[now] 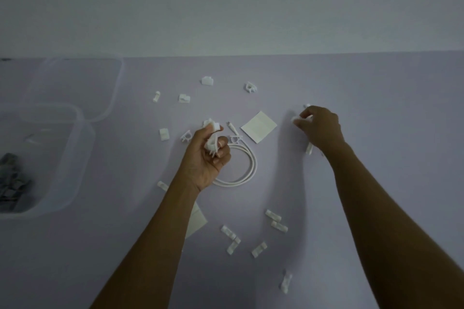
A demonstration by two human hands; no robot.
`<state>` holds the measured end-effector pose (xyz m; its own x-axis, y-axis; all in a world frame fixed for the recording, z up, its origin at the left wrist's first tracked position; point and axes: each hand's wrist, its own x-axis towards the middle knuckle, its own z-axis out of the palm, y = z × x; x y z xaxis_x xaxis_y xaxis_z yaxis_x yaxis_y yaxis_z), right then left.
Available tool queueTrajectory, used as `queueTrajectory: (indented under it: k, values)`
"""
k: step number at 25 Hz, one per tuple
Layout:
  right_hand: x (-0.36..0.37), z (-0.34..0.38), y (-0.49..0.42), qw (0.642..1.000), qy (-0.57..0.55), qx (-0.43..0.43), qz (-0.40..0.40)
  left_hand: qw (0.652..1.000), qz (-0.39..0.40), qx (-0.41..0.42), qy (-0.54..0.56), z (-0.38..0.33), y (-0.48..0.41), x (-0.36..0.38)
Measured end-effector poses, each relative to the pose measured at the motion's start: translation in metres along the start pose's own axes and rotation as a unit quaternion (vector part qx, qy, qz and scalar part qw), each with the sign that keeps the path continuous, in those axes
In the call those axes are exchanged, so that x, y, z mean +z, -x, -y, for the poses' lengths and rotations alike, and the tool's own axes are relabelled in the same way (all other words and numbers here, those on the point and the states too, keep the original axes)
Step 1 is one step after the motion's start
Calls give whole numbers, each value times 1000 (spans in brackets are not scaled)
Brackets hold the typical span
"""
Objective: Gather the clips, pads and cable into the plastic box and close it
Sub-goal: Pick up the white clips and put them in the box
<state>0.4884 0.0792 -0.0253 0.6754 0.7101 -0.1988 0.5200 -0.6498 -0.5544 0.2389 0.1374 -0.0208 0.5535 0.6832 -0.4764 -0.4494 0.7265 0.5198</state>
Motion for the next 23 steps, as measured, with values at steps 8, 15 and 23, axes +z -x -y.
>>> queueTrajectory:
  k: [8, 15, 23]
  values:
    - [-1, 6, 44, 720, -658, 122, 186, 998, 31, -19, -48, -2, -2, -1]
    - [26, 16, 75, 601, -750, 119, 251, 995, -12, -44, -92, -5, 7, -8]
    - [61, 51, 115, 509, -788, 97, 333, 1000, 3, -20, 21, -20, 51, -28]
